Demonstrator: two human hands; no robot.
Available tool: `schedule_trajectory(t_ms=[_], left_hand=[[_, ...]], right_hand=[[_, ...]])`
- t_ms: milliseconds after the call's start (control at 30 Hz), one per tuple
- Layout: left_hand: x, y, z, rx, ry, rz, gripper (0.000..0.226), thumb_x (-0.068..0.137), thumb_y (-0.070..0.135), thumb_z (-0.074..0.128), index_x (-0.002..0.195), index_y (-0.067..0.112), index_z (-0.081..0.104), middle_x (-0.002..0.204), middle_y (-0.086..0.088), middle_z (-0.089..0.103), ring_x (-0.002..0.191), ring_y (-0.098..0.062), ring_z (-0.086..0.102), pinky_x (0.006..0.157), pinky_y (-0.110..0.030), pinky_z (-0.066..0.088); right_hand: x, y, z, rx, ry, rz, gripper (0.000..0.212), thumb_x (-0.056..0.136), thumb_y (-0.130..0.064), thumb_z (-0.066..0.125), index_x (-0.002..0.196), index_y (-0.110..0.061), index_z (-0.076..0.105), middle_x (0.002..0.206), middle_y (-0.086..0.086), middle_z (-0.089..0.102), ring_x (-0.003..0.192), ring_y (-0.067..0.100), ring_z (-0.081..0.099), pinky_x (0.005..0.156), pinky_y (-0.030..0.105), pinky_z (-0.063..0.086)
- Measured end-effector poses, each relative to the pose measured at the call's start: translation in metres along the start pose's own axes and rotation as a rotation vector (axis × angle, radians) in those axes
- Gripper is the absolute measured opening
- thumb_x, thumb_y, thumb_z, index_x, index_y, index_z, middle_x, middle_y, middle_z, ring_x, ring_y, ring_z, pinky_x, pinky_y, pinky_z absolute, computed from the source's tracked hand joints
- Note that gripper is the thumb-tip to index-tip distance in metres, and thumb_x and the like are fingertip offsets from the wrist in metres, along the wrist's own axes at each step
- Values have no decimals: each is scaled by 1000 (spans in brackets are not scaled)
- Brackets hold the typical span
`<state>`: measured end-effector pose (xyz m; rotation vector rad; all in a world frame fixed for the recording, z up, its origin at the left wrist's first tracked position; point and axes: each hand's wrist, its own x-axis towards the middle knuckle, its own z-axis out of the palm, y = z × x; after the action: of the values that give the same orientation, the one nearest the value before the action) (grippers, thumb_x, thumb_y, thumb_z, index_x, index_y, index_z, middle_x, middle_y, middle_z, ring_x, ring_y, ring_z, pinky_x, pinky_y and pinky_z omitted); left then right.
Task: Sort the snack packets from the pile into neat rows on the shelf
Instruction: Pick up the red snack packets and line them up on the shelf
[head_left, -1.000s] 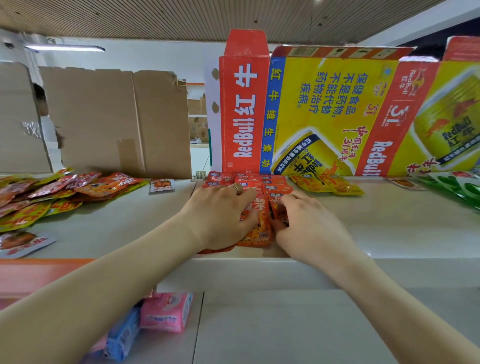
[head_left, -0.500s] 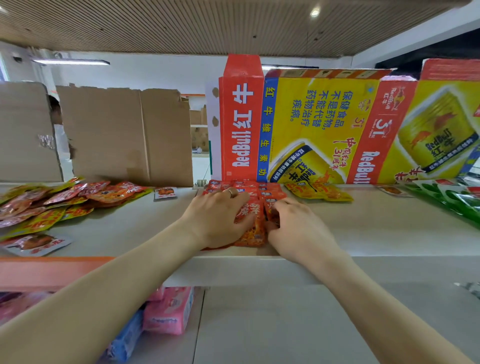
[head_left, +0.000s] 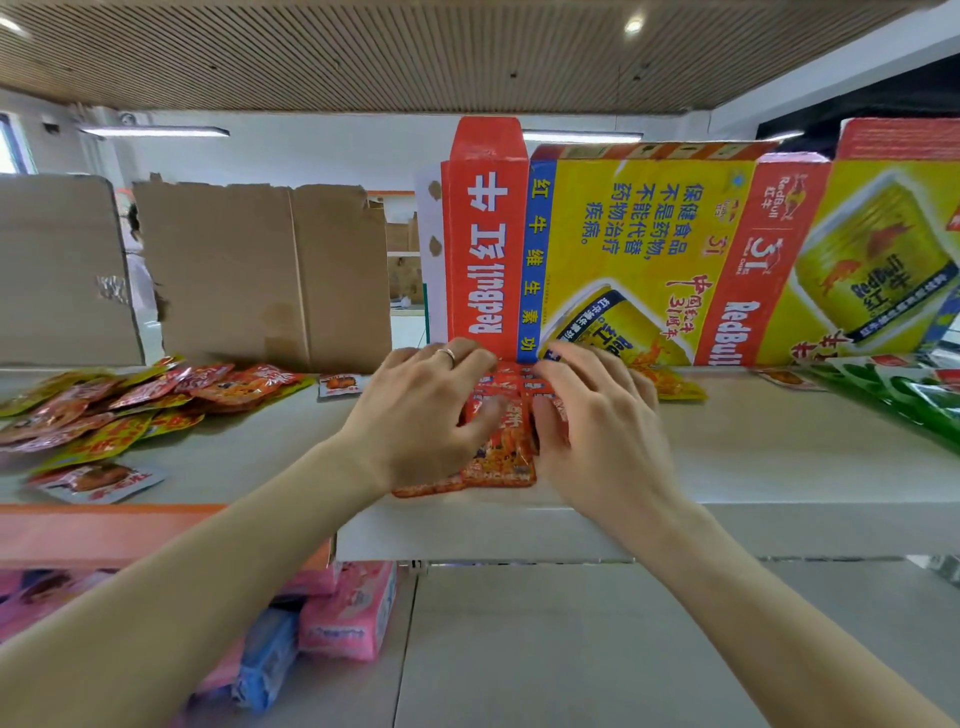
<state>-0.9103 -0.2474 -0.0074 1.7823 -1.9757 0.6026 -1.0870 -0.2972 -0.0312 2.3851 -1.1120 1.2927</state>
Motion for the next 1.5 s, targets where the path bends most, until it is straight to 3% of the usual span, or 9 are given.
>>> schedule_trajectory(t_ms=[133,433,800,967,1133,1400,1500], left_hand=[[-27,3,-14,-10,78,-46,57,95,57,30,139,25,46,148,6,46,134,-17,44,109,-40,31],[-91,-15,-48,48,195,-139,46,98,49,38,136,24,48,153,4,40,138,-17,38,110,-37,27],[-157,-97,-78,128,172,-214,50,97,49,38,138,22,48,154,3,39,139,-18,36,113,-35,23],[-190,-148,-94,119,169,-244,51,96,50,38,137,22,48,153,2,40,138,-21,39,111,-42,30],[-223,-199,-103,124,199,-274,51,95,50,39,134,20,52,151,3,43,136,-20,42,110,-40,32],[-257,-277,-112,141,194,-293,49,94,50,39,130,20,53,147,2,47,132,-20,45,108,-41,34],[-261,-307,-113,92,167,-250,42,92,47,36,124,27,55,146,9,46,132,-13,42,112,-47,24]], right_hand=[[-4,-11,-4,44,35,-52,40,93,-37,43,123,-18,63,139,-1,54,131,21,46,107,42,33],[-13,-73,0,167,90,-183,39,93,-32,52,129,-17,59,147,3,47,139,23,38,109,48,29],[-11,-173,34,214,14,-224,44,92,-33,52,133,-17,56,152,0,41,143,20,32,110,53,27],[-9,-231,55,232,-32,-266,46,93,-36,48,135,-17,54,153,0,40,143,20,32,108,58,29],[-9,-281,75,221,-98,-276,48,93,-37,49,137,-19,52,154,-3,38,143,17,31,111,54,24],[4,-347,110,207,-122,-253,45,91,-40,43,127,-19,60,137,-5,54,127,22,46,103,45,39],[13,-357,124,136,-153,-232,35,91,-34,56,122,-18,63,131,-4,57,123,22,47,97,30,30]])
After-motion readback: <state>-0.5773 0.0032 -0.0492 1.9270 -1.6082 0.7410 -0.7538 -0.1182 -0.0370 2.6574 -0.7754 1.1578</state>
